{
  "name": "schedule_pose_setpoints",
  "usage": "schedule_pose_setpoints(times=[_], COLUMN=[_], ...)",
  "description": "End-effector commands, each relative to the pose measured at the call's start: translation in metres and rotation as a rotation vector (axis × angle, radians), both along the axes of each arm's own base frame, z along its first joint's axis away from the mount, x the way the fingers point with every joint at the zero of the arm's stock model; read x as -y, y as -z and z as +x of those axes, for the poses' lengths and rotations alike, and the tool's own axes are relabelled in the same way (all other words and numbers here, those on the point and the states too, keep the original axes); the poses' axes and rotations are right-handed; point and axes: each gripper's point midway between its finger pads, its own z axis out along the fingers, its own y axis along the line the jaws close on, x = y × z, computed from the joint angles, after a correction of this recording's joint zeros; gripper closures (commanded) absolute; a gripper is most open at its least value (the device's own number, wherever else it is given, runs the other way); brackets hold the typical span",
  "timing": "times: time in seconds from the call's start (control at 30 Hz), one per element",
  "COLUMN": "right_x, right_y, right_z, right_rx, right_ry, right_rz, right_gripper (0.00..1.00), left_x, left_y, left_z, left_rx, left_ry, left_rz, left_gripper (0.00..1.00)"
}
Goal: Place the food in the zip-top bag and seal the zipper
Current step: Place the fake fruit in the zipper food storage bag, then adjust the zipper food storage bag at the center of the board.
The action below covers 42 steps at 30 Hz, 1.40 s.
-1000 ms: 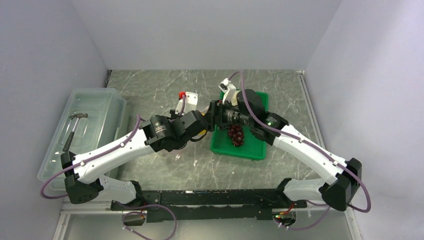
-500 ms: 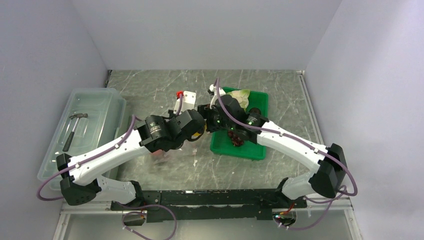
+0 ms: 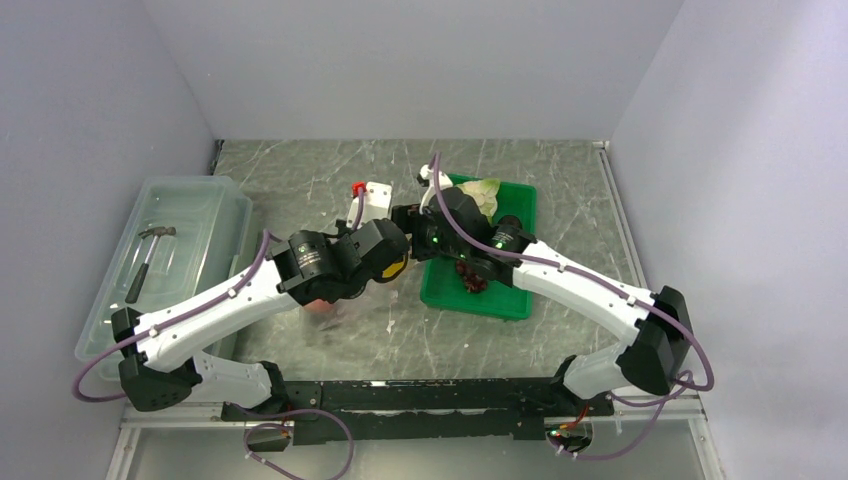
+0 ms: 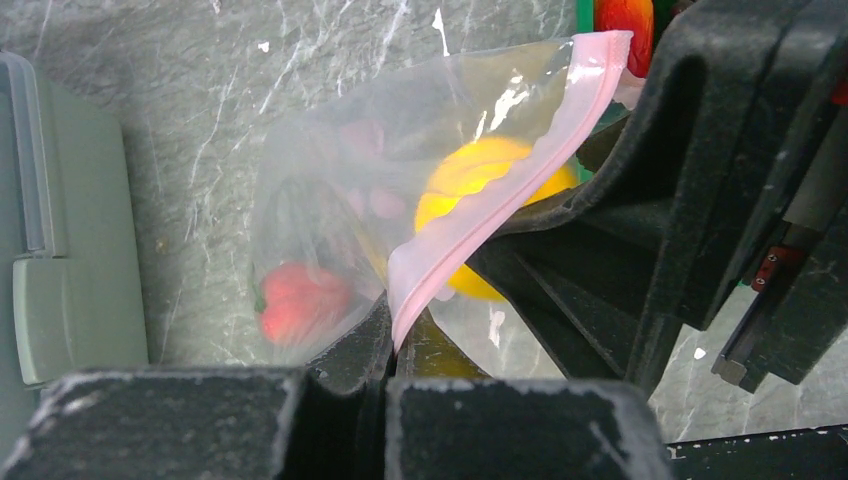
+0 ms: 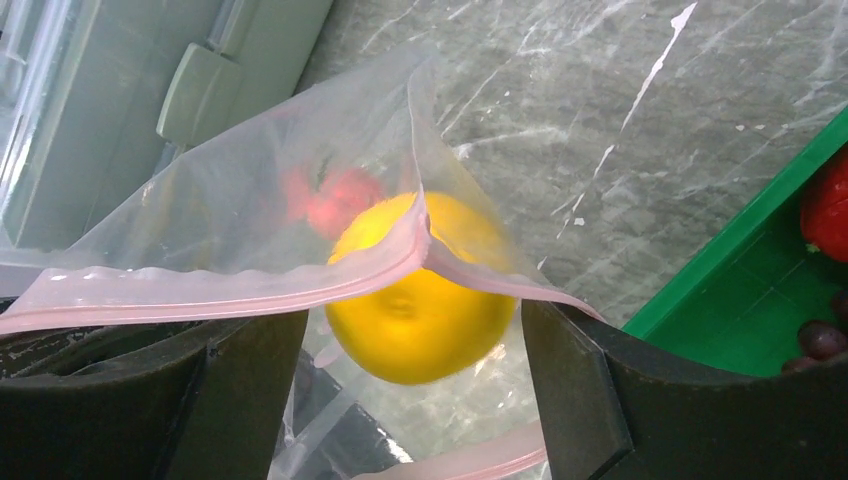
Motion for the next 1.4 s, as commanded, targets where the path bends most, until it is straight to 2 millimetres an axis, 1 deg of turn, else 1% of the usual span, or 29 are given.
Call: schedule_pose_setpoints(times=[0.0,0.03,0.1,0.4,0.5,0.67,0.8,0.87,0.97,1.13,1.23,1.37], right_x=[-0.003,-0.003,-0.003,0.008,0.01,0.019,0.035,0.044,0.065,0.094,0.104,0.113], right_y=[-0.047,-0.049,-0.052,-0.075,-0.084,-0.1,-0.124,-0.135,-0.146,-0.142,-0.139,-0.136], right_z=[0.003,0.002,-0.001,-0.011,-0.018,-0.028,-0.037,-0.042,-0.04,-0.034,-0.034,-0.036], right_rx=[0.089,0.091,0.093,0.132,0.14,0.167,0.211,0.23,0.269,0.296,0.3,0.303], right_ry=[0.006,0.001,-0.007,-0.019,-0.046,-0.059,-0.048,-0.039,0.035,0.148,0.179,0.202], right_rz=[0.103,0.109,0.121,0.161,0.177,0.2,0.238,0.249,0.237,0.189,0.177,0.164], right_gripper=[0.17,0.14,0.13,0.13,0.13,0.14,0.14,0.14,0.14,0.13,0.13,0.13], left_x=[-0.002,-0.002,-0.002,-0.004,-0.005,-0.008,-0.01,-0.01,-0.008,-0.002,0.0,-0.001], left_y=[-0.023,-0.023,-0.024,-0.023,-0.023,-0.021,-0.022,-0.026,-0.039,-0.062,-0.072,-0.078], left_z=[0.001,0.001,0.001,0.001,0.001,0.004,0.007,0.01,0.014,0.021,0.028,0.036], left_rx=[0.045,0.046,0.048,0.046,0.046,0.05,0.053,0.06,0.075,0.1,0.114,0.116], left_ry=[-0.001,-0.002,-0.001,-0.005,-0.008,-0.022,-0.028,-0.028,-0.016,0.006,0.019,0.012], left_rz=[-0.06,-0.062,-0.065,-0.06,-0.059,-0.043,-0.035,-0.041,-0.068,-0.115,-0.136,-0.12], left_gripper=[1.0,1.0,1.0,1.0,1.0,1.0,1.0,1.0,1.0,1.0,1.0,1.0])
